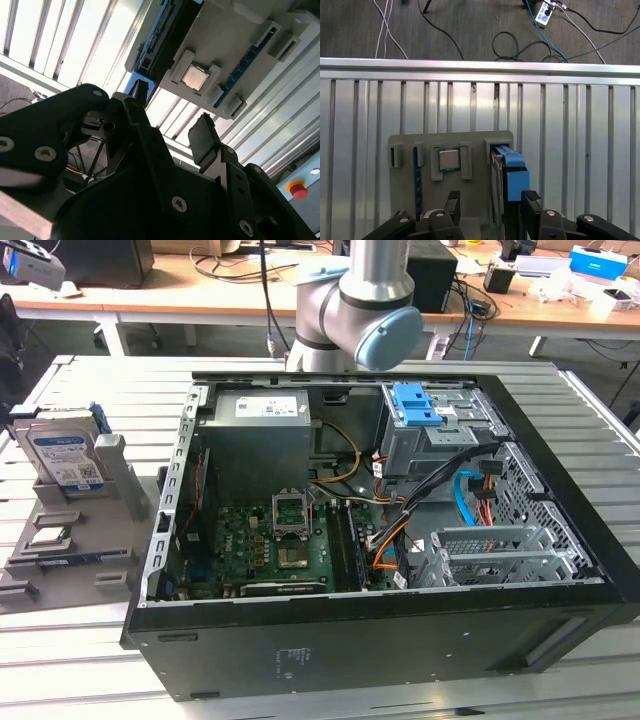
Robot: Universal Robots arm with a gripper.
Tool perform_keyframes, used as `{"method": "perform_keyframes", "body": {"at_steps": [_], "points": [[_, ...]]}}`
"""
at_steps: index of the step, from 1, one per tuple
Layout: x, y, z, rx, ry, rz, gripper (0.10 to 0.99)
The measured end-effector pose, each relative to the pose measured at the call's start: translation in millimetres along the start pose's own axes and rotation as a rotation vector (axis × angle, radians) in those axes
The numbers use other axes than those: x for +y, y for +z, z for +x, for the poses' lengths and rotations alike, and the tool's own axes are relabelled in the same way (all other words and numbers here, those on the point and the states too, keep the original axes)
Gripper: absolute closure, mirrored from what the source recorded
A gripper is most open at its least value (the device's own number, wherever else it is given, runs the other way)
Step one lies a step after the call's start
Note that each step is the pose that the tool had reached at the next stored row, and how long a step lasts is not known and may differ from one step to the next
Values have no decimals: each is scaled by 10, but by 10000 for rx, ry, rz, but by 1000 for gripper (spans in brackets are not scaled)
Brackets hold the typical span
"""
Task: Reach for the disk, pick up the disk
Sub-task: 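Pick up the disk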
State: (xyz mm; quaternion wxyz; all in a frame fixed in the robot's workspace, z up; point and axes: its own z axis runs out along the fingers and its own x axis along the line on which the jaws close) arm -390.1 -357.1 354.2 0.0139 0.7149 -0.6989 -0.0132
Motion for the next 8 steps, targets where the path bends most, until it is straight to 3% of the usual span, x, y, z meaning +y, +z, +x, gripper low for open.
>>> {"method": "perform_keyframes", "body": {"at_steps": [5, 8], "points": [[-7, 0, -200, 0, 0, 0, 486], [-18, 2, -401, 0, -2, 0, 486]]}}
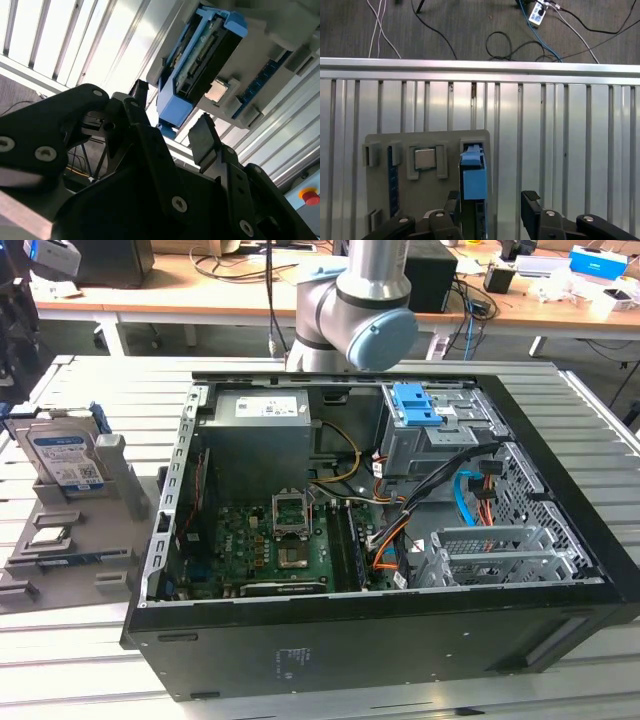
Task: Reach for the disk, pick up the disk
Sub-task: 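Pick up the disk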
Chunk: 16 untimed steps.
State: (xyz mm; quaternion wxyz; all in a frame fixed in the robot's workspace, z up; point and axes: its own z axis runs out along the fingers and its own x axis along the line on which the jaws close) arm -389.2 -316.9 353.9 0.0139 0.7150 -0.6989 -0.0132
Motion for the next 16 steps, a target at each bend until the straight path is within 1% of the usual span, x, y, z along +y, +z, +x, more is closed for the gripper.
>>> {"method": "perform_keyframes", "body": {"at_steps": [4, 5, 6, 8, 9, 10, 11, 14, 15, 16], "points": [[-12, 8, -138, 0, 1, 0, 486], [-15, 26, -159, -1, 1, 0, 486], [-17, 47, -159, 0, 1, 0, 486], [-13, 63, -149, 3, 1, -3, 486], [-6, 68, -129, 4, 1, -1, 486], [9, 73, -81, 11, 2, -2, 486], [14, 75, -52, 14, 2, -2, 486], [29, 86, 89, 17, 1, -1, 486], [32, 92, 162, 19, 2, -3, 486], [32, 103, 203, 17, 0, -1, 486]]}}
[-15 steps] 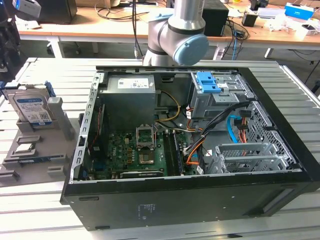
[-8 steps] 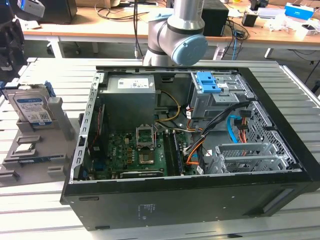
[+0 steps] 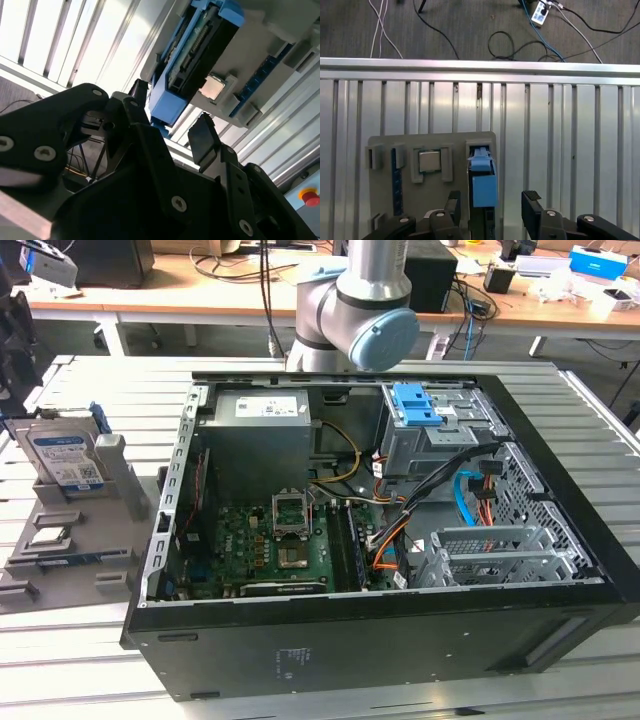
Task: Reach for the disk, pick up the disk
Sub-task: 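Pick up the disk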
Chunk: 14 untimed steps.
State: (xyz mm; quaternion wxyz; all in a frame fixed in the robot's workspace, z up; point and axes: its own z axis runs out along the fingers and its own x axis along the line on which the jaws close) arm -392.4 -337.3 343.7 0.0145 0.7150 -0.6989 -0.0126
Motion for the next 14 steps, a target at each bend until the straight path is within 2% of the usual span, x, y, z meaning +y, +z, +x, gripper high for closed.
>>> {"method": "perform_keyframes", "body": {"at_steps": [2, 14], "points": [[-2, 55, 26, 1, -9, 0, 486], [-12, 328, 26, 14, -43, -1, 486]]}}
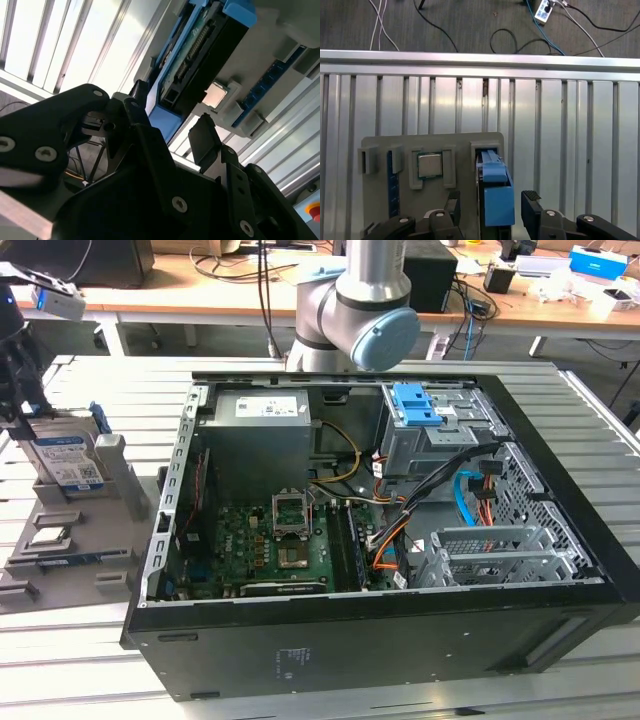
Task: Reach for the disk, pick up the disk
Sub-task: 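Pick up the disk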
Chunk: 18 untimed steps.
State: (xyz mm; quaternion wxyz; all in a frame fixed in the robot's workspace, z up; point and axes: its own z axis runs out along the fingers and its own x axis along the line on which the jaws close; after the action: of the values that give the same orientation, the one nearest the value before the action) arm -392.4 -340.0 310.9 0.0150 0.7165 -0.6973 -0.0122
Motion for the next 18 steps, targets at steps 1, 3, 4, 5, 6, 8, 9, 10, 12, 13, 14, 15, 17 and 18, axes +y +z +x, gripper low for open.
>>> {"method": "perform_keyframes", "body": {"at_steps": [1, 3, 4, 5, 6, 8, 9, 10, 12, 13, 14, 15, 17, 18], "points": [[0, 12, 0, 0, 0, 1, 486], [-1, 36, 0, 0, 0, 1, 486], [-2, 49, 0, 0, 0, 0, 486], [-3, 63, 0, 0, 0, 0, 486], [-3, 79, 0, 0, 0, 1, 486], [-4, 99, -1, 0, 0, 1, 486], [-4, 107, -1, 0, 0, 1, 486], [-5, 117, -1, 0, 0, 1, 486], [-6, 142, -1, 0, 0, 0, 486], [-7, 166, -1, 0, 0, 0, 486], [-7, 176, -2, 1, 1, 0, 486], [-7, 185, -3, 0, 0, 0, 486], [-8, 206, -4, 0, -1, 0, 486], [-8, 211, -4, 0, 0, 0, 486]]}}
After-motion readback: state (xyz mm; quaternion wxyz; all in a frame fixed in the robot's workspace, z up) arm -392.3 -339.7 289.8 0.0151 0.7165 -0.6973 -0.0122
